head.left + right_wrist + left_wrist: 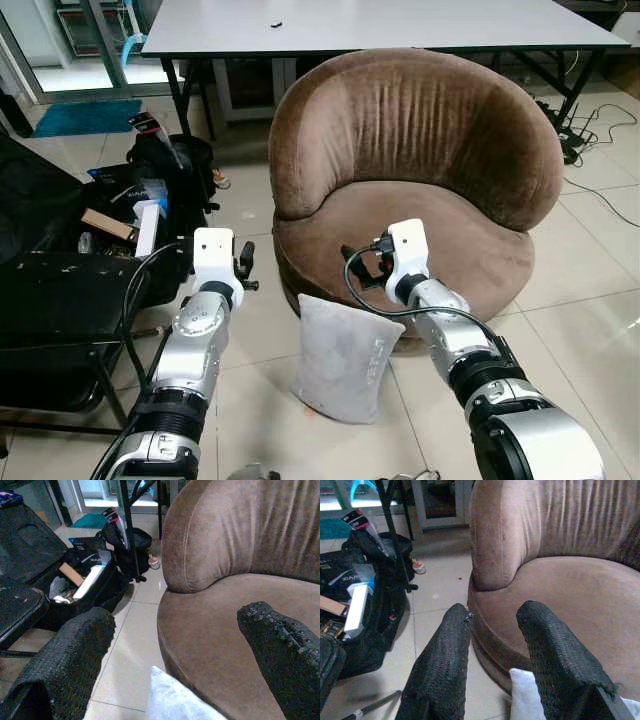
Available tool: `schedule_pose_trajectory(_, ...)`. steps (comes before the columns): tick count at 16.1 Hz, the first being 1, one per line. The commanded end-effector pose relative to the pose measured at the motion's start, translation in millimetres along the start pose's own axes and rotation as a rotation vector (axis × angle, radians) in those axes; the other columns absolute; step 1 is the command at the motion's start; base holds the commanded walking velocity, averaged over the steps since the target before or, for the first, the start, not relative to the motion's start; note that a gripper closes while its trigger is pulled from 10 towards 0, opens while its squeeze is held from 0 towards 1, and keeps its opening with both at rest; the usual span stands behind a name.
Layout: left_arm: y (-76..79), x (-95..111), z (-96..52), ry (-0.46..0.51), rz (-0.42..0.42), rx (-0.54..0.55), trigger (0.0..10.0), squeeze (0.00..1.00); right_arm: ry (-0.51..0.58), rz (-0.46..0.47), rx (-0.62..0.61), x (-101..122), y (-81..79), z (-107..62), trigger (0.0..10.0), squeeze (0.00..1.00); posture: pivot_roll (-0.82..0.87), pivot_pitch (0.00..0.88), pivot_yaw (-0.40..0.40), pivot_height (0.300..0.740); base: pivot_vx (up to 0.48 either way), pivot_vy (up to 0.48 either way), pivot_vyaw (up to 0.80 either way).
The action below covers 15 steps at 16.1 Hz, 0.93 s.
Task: Move the pillow to the sofa from floor
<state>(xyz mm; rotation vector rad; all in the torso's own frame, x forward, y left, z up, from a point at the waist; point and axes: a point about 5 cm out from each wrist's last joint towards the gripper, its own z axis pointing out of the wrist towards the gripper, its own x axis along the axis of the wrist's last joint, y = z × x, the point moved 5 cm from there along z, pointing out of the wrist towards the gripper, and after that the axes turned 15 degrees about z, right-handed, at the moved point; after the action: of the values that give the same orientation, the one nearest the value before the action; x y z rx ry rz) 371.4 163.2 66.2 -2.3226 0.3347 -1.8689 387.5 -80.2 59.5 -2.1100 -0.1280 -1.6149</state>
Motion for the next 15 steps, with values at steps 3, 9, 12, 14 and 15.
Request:
schedule_pose_trajectory(3, 0.7, 2.4, 0.9, -0.003, 0.05, -0.009, 10.0, 0.0, 0.022, -0.018, 0.024, 7.1, -5.0, 2.9, 10.0, 0.0, 0.04, 0.0, -0.018, 0.74, 0.48, 0.0, 0.0)
schedule_pose_trajectory(9, 8.9, 1.1, -0.9, -0.004, 0.167, -0.052, 10.0, 0.0, 0.0, -0.022, 0.054, -6.4, -12.3, -0.4, 10.0, 0.0, 0.02, 0.0, -0.003, 0.74, 0.476, 0.0, 0.0)
schedule_pose_trajectory(12, 9.8, 2.1, -2.1, 0.006, 0.122, -0.046, 10.0, 0.0, -0.005, -0.023, 0.049, -7.3, -10.7, -0.9, 10.0, 0.0, 0.02, 0.0, 0.0, 0.74, 0.31, 0.0, 0.0)
schedule_pose_trajectory(14, 10.7, 2.3, -3.4, 0.015, 0.113, -0.05, 10.0, 0.0, -0.01, -0.025, 0.047, -8.4, -9.9, -1.5, 10.0, 0.0, 0.02, 0.0, 0.0, 0.74, 0.0, 0.0, 0.0)
schedule_pose_trajectory(15, 9.7, 2.6, -3.8, 0.017, 0.128, -0.045, 10.0, 0.0, -0.012, -0.025, 0.049, -8.4, -9.9, -1.4, 10.0, 0.0, 0.02, 0.0, -0.001, 0.74, 0.0, 0.0, 0.0)
